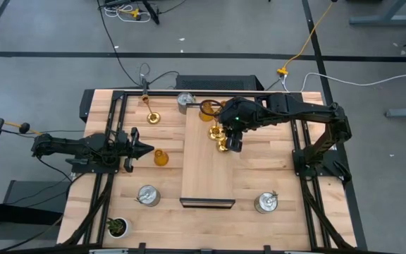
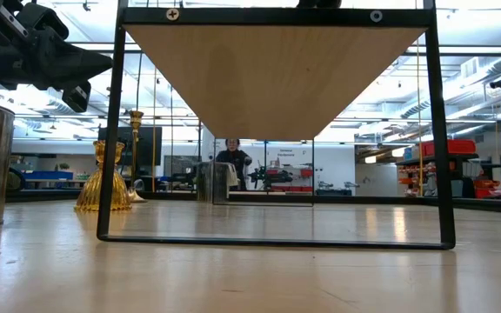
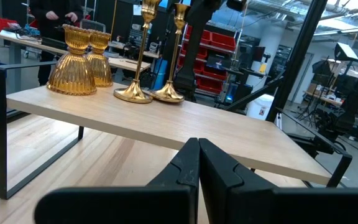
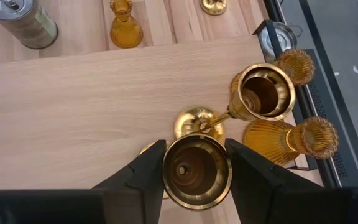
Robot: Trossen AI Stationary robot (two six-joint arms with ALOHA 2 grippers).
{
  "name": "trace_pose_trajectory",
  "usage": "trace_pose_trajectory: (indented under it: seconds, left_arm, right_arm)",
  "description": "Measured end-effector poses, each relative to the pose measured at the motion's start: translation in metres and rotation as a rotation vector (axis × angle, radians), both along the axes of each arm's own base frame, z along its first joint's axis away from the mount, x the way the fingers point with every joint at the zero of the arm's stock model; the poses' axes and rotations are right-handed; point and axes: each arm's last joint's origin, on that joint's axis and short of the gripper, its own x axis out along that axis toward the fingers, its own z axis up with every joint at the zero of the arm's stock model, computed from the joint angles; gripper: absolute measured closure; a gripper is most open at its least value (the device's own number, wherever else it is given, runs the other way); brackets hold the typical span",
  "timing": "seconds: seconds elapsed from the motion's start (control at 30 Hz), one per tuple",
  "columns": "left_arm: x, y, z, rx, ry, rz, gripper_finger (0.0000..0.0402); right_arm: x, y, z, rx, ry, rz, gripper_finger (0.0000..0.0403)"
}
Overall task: Pick & Place candle stick holders
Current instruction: Put the bottom candle holder on the shelf
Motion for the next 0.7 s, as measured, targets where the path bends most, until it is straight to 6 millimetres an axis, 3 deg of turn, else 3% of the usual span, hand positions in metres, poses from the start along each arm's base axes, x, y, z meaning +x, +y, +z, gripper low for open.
trace_pose_trajectory:
  seconds: [0.7]
  left_arm:
    - [0.0000, 0.0000, 0.0001, 0.000, 0.000, 0.000, 0.0392]
  right_arm:
    - [0.0010, 0.0001, -0.0011, 0.004, 0.005, 0.003, 0.0245]
